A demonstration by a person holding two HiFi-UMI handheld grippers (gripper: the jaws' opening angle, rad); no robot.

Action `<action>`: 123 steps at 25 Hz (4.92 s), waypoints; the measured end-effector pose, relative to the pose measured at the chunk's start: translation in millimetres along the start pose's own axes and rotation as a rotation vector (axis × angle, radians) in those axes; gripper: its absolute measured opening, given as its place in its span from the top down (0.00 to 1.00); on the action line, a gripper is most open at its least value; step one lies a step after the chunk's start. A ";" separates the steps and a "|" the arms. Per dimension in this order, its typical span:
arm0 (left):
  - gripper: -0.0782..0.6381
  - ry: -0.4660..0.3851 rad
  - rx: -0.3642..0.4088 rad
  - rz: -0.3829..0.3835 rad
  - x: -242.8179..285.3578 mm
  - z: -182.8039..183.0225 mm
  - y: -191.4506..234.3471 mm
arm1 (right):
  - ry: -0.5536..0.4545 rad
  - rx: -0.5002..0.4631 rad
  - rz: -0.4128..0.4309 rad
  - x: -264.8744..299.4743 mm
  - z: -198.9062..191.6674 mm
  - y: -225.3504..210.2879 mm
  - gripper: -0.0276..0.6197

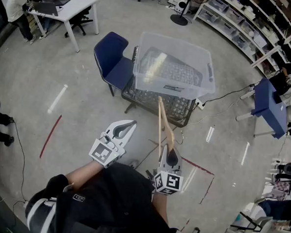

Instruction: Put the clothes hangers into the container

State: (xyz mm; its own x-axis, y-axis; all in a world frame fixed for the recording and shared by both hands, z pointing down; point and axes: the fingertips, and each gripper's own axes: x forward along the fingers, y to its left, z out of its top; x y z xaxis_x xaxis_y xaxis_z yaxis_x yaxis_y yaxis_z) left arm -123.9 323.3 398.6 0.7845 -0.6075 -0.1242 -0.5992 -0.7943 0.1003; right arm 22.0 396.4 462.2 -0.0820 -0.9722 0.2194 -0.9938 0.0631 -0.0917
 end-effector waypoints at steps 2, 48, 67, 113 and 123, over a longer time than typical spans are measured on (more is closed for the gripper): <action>0.86 0.007 0.002 0.003 -1.6 -1.6 -0.2 | 0.000 -0.003 -0.001 -1.4 -0.7 0.4 0.85; 0.86 0.025 -0.036 0.062 137.6 -35.9 24.7 | -0.001 0.005 0.092 88.8 14.6 -100.3 0.85; 0.86 0.028 -0.078 -0.012 270.0 -36.0 234.1 | 0.008 -0.007 0.086 344.5 81.3 -96.1 0.85; 0.86 0.099 -0.075 0.254 506.6 -98.3 360.9 | 0.574 -0.107 0.656 730.1 -86.3 -231.9 0.85; 0.86 0.113 -0.097 0.253 515.1 -112.4 372.1 | 0.702 0.008 0.661 739.3 -159.3 -251.5 0.85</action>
State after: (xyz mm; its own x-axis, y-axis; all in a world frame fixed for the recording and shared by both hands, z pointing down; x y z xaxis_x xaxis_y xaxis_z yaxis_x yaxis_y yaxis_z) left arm 75.1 -284.7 483.0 0.6284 -0.7775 0.0267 -0.7641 -0.6104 0.2088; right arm 199.3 -302.2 802.2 -0.6539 -0.3838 0.6520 -0.7303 0.5455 -0.4113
